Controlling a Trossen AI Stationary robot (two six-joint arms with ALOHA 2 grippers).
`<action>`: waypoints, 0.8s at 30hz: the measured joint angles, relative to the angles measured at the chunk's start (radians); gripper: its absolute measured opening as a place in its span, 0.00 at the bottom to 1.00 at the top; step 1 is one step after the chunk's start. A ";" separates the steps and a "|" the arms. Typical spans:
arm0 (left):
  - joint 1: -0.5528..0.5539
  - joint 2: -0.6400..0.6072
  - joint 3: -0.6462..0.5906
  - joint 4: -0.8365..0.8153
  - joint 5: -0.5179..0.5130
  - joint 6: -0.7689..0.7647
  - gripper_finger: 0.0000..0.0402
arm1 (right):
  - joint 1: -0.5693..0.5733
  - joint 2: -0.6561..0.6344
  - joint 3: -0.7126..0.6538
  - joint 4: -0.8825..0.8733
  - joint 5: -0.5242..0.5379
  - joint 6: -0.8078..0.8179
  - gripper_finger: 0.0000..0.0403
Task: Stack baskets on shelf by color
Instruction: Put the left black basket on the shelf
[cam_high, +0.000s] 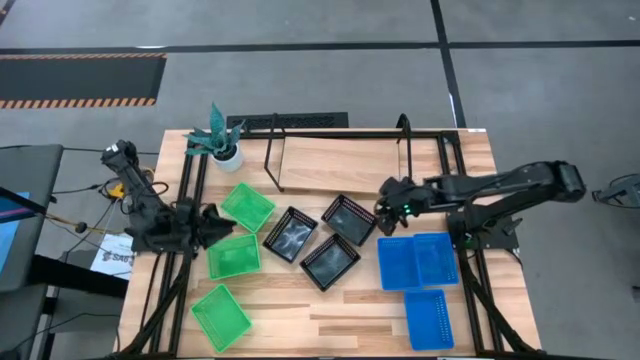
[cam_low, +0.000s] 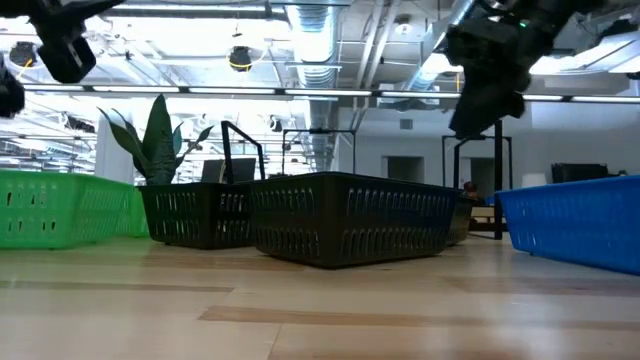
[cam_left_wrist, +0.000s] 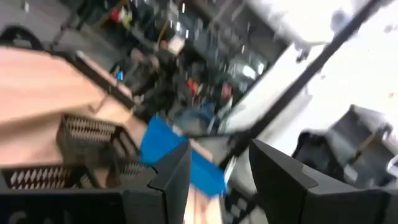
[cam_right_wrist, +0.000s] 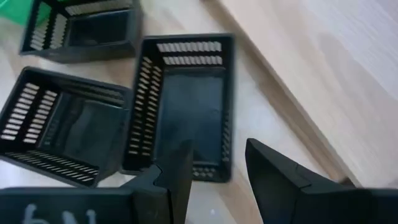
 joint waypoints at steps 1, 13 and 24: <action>0.001 0.035 0.033 -0.046 0.013 -0.024 0.38 | 0.006 0.023 0.020 -0.002 0.000 -0.014 0.43; 0.082 0.403 0.521 -0.607 0.128 -0.100 0.38 | 0.019 0.250 0.221 0.022 0.003 -0.158 0.44; 0.128 0.462 0.731 -0.832 0.041 -0.002 0.39 | 0.054 0.591 0.586 0.115 0.009 -0.462 0.57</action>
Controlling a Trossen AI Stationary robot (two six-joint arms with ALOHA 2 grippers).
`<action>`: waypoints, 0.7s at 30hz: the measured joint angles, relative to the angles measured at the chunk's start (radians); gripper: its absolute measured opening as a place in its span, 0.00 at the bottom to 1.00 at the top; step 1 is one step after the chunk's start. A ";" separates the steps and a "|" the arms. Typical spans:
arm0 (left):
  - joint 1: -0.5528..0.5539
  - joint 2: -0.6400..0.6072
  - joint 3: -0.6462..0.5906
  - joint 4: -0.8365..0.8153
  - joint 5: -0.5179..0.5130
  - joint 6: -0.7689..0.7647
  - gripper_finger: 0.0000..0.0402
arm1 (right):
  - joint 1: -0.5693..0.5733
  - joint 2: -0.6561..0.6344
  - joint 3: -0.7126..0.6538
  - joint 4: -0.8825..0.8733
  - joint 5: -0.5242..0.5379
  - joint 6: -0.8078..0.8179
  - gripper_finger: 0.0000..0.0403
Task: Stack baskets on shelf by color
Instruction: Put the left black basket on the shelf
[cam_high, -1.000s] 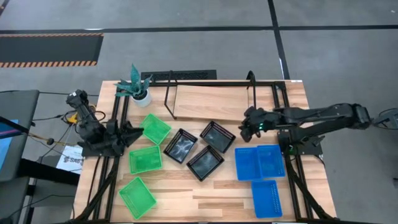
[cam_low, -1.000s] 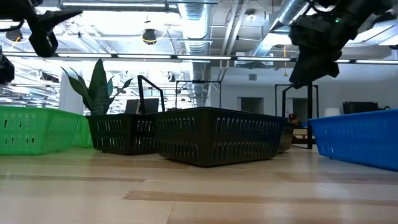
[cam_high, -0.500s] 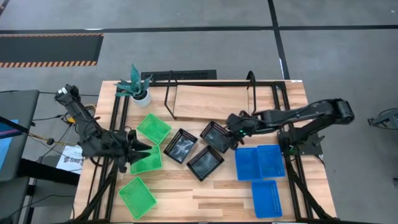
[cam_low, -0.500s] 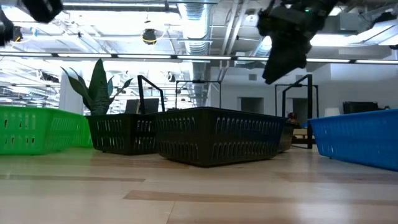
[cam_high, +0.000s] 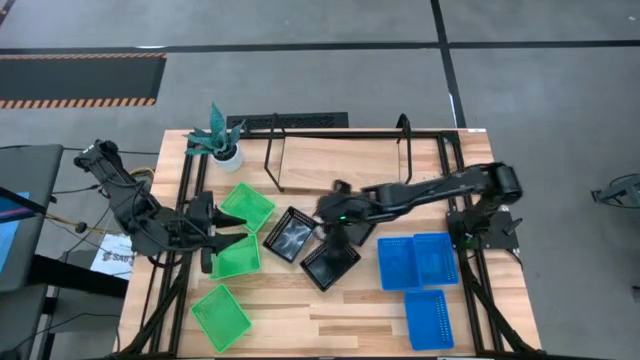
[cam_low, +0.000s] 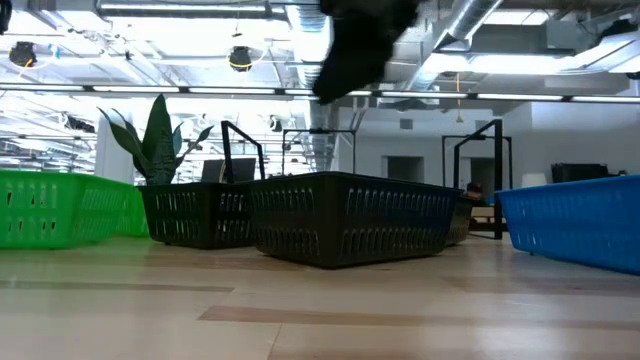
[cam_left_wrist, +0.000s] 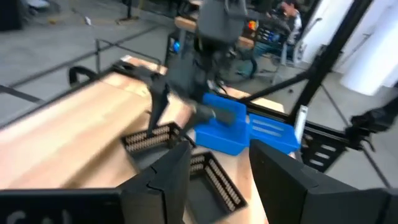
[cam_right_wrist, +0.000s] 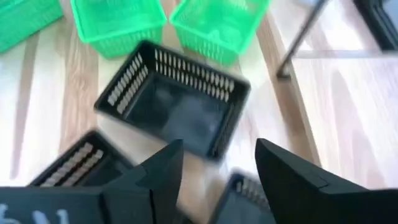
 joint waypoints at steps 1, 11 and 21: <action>0.000 -0.005 0.000 -0.010 -0.010 0.001 0.39 | -0.002 0.036 0.033 0.001 0.001 -0.019 0.58; 0.000 -0.014 0.000 -0.125 -0.029 -0.121 0.42 | -0.027 0.321 0.260 -0.061 0.027 -0.043 0.57; 0.000 -0.013 -0.001 -0.138 -0.028 -0.134 0.42 | -0.092 0.434 0.312 -0.122 0.100 0.000 0.57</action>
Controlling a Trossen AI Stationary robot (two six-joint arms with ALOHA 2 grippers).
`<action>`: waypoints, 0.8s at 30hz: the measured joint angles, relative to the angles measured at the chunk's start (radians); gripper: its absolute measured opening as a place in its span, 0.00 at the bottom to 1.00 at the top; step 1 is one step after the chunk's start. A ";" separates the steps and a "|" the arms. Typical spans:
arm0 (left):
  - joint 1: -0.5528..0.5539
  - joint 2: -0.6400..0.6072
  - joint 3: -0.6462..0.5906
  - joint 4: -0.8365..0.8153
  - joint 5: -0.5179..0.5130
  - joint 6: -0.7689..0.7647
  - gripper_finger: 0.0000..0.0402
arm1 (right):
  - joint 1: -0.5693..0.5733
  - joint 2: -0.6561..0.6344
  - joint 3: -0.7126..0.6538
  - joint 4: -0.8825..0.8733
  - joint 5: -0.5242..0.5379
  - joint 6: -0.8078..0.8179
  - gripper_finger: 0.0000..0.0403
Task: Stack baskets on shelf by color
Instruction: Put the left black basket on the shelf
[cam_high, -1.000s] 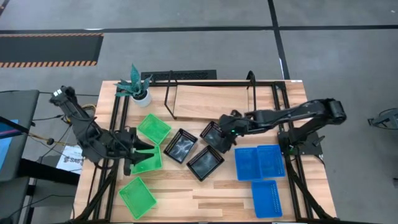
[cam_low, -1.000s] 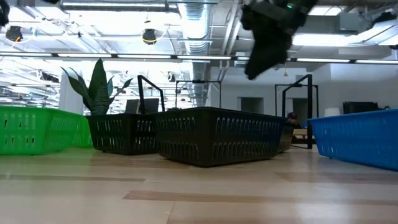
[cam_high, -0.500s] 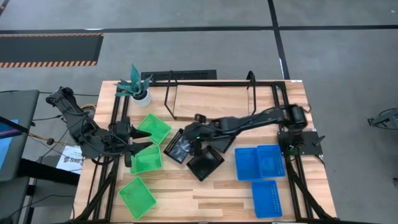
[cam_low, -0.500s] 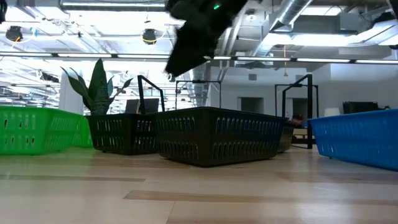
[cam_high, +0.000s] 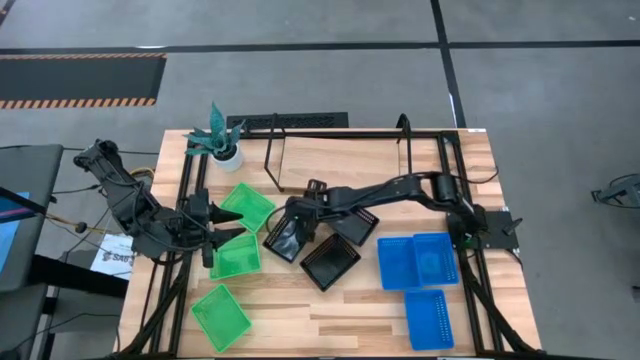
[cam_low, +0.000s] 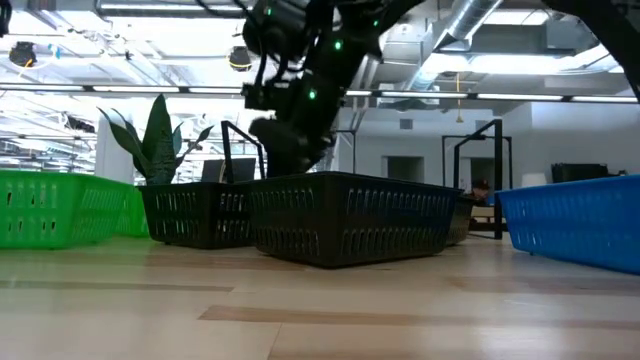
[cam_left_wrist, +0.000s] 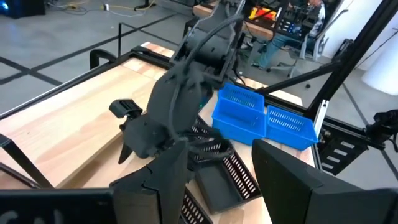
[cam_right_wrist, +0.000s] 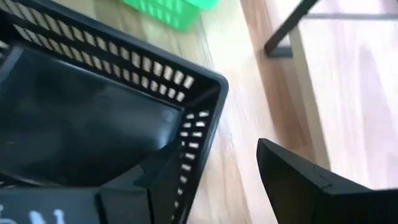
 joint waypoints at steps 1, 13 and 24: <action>0.000 0.000 0.000 -0.001 0.001 0.000 0.42 | -0.005 0.007 0.000 -0.004 -0.001 0.006 0.57; 0.000 0.000 0.000 -0.023 0.001 0.000 0.42 | -0.020 0.023 0.000 -0.057 -0.055 0.009 0.32; 0.000 0.000 0.000 -0.023 0.000 0.000 0.42 | -0.023 -0.003 0.000 -0.045 -0.110 0.051 0.05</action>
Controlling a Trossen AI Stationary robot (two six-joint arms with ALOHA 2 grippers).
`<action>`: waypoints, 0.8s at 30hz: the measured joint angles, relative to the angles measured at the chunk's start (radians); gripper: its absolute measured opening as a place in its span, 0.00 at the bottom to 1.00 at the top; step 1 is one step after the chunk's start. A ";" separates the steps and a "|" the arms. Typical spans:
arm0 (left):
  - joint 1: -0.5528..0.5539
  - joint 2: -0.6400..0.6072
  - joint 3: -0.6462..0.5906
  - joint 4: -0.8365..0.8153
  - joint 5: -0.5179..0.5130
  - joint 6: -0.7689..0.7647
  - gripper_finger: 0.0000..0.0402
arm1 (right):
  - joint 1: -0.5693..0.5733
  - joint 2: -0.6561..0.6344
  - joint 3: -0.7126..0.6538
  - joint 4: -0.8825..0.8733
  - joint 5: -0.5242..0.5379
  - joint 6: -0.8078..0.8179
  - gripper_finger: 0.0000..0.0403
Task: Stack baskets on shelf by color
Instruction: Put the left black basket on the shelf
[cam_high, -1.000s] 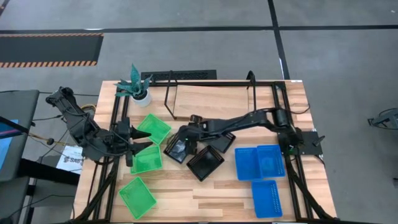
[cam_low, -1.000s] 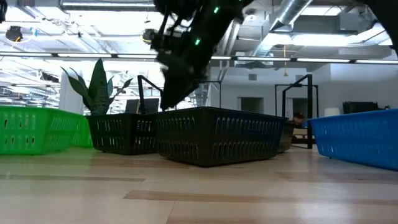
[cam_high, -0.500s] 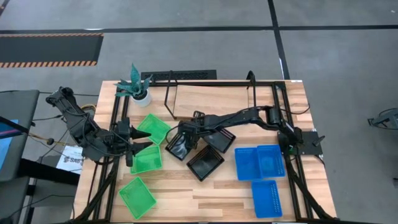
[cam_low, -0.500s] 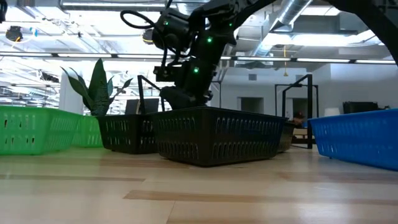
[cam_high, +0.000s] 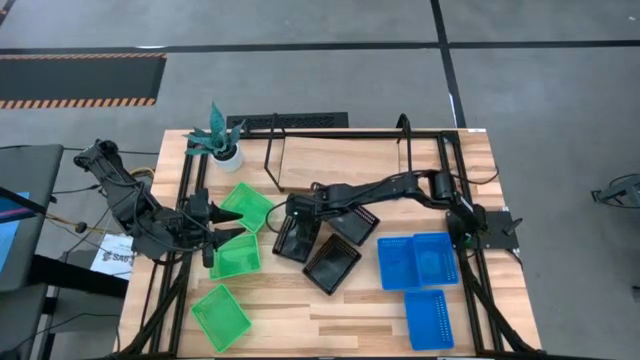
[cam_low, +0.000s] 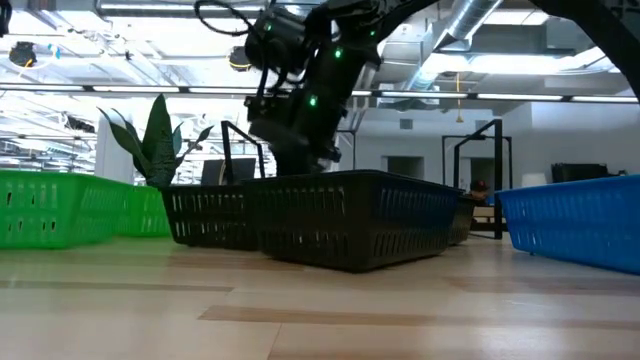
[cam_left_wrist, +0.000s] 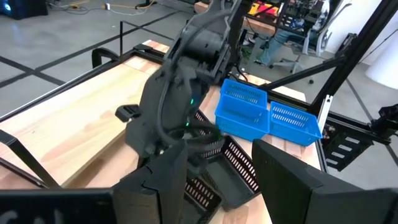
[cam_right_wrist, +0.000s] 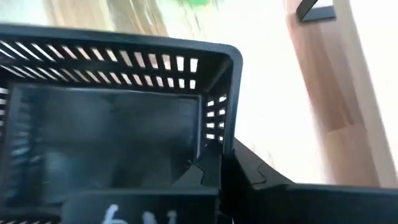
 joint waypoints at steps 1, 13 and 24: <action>0.000 0.000 0.000 0.000 0.000 -0.001 0.42 | 0.000 -0.014 0.000 -0.007 0.000 -0.002 0.04; 0.000 0.000 0.000 -0.001 0.006 -0.004 0.42 | -0.111 -0.250 -0.001 -0.027 -0.023 -0.197 0.02; 0.000 0.000 0.000 -0.003 0.006 0.011 0.42 | -0.378 -0.252 -0.002 0.011 -0.217 -0.387 0.04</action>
